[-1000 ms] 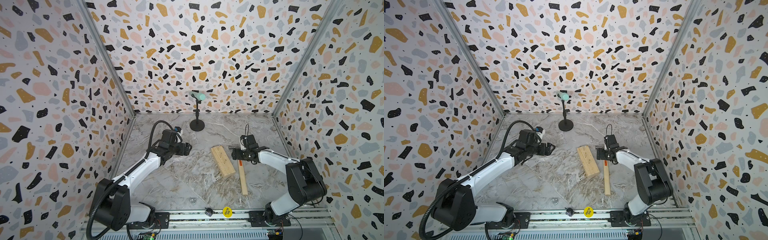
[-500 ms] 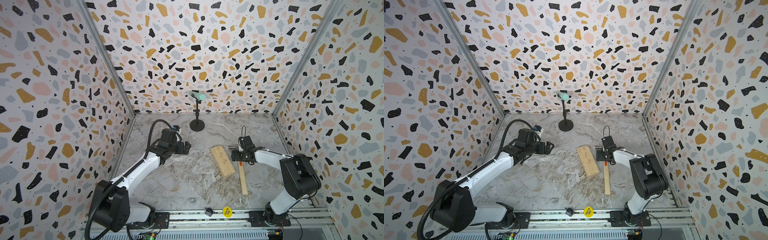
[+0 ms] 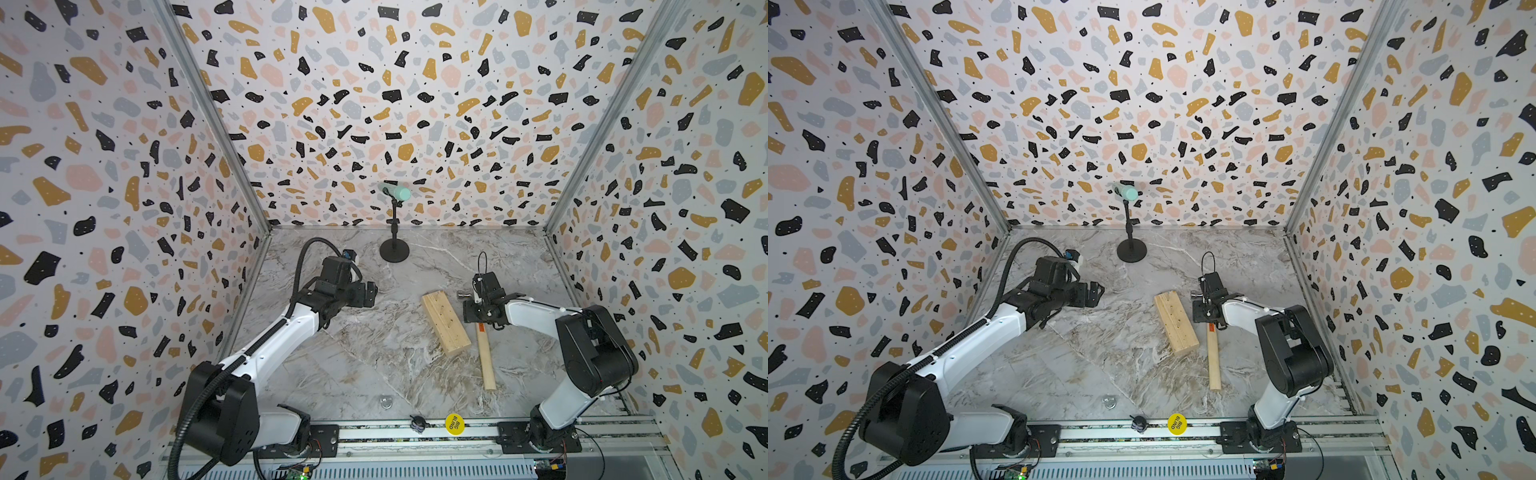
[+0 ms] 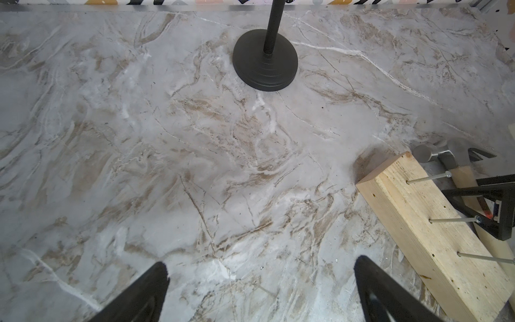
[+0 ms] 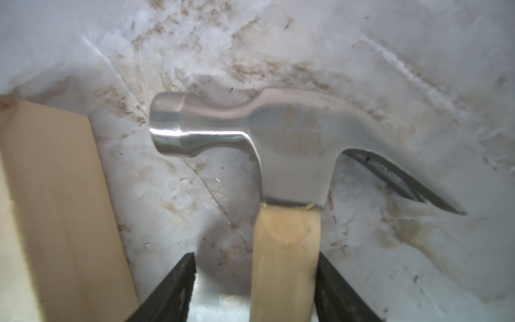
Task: Use a claw hammer to pull out a nail
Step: Pick up the hammer at the center of the board.
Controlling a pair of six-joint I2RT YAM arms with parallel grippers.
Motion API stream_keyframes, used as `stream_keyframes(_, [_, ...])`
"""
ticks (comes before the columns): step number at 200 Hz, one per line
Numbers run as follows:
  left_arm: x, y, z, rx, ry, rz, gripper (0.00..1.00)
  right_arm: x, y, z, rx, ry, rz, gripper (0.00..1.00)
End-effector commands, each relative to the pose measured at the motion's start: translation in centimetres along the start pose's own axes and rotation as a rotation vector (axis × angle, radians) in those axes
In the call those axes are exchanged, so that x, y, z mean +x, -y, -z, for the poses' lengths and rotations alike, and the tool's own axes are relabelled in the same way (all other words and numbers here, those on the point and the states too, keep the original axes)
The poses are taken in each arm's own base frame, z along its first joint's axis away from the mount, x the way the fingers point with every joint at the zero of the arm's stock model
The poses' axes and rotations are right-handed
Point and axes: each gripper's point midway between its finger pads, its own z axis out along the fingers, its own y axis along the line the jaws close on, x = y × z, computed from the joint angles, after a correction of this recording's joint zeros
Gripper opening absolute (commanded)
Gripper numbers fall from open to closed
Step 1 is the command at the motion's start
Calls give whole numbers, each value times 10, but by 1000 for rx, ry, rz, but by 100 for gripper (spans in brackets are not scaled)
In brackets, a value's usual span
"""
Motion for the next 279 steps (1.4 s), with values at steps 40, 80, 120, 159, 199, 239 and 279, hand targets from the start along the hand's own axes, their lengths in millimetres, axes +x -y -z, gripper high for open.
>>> stream_keyframes(40, [-23,-7,14,8,76,34,99,-4,-2,2,18,-8,6,56])
stream_keyframes(80, [-26,-12,15,1,90,52,97,-8,-2,4,17,4,6,50])
stream_keyframes(120, [-27,-15,15,2,92,66,97,-10,-2,5,18,11,8,42])
stream_keyframes(159, [-28,-18,17,1,103,75,97,-12,-1,7,24,21,10,36])
stream_keyframes(199, [-30,-19,20,3,115,78,97,-13,2,4,34,25,3,45])
stream_keyframes(239, [-30,-21,21,1,117,83,97,-19,6,1,23,30,-23,52])
stream_keyframes(279, [-31,-21,22,0,123,84,96,-21,6,-4,28,21,-20,52])
